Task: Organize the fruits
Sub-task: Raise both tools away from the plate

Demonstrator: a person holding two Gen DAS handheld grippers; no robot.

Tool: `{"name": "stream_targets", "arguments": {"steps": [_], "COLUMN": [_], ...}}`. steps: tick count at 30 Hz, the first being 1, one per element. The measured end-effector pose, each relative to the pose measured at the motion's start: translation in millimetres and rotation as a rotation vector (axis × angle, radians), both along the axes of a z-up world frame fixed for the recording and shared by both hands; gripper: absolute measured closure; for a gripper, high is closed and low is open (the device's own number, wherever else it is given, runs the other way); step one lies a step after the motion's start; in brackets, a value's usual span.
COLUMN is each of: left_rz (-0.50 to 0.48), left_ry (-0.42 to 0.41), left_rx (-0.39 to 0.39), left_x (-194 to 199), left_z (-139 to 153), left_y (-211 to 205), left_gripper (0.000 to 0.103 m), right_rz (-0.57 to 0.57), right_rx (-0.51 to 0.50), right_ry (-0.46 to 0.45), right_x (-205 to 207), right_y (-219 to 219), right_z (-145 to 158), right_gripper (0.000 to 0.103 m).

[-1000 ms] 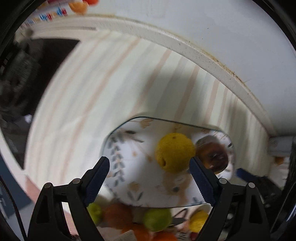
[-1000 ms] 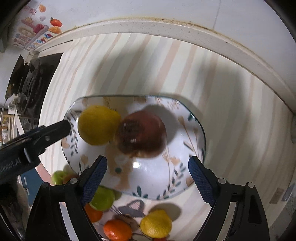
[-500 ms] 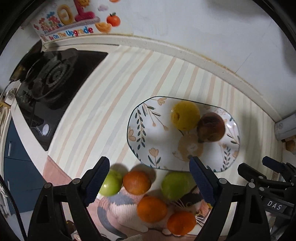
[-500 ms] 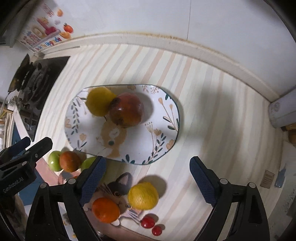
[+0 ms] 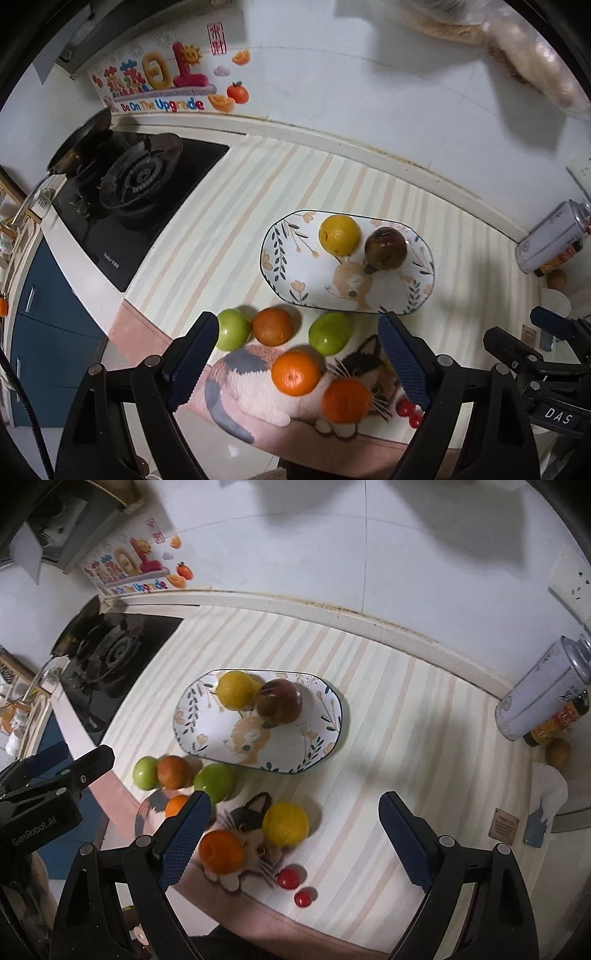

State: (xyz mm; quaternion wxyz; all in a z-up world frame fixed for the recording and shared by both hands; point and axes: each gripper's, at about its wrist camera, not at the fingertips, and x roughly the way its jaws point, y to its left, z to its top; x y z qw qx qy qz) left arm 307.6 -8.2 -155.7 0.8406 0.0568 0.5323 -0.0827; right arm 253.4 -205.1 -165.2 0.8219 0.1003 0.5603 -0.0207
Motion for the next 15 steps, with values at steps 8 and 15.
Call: {"name": "stream_targets", "arguments": {"steps": [8,15], "left_rz": [0.011,0.016], "left_ry": [-0.06,-0.087], "left_rx": [-0.017,-0.039], "left_x": [-41,-59], "left_z": [30,49], "left_y": [3,3], "left_gripper": [0.015,0.015], "right_rz": [0.043,0.062], "right_rx": [0.011,0.022], "right_ry": [-0.064,-0.104], "right_x": [-34,-50], "right_y": [4,8], "right_z": [35,57], "right_gripper": [0.009,0.009]}}
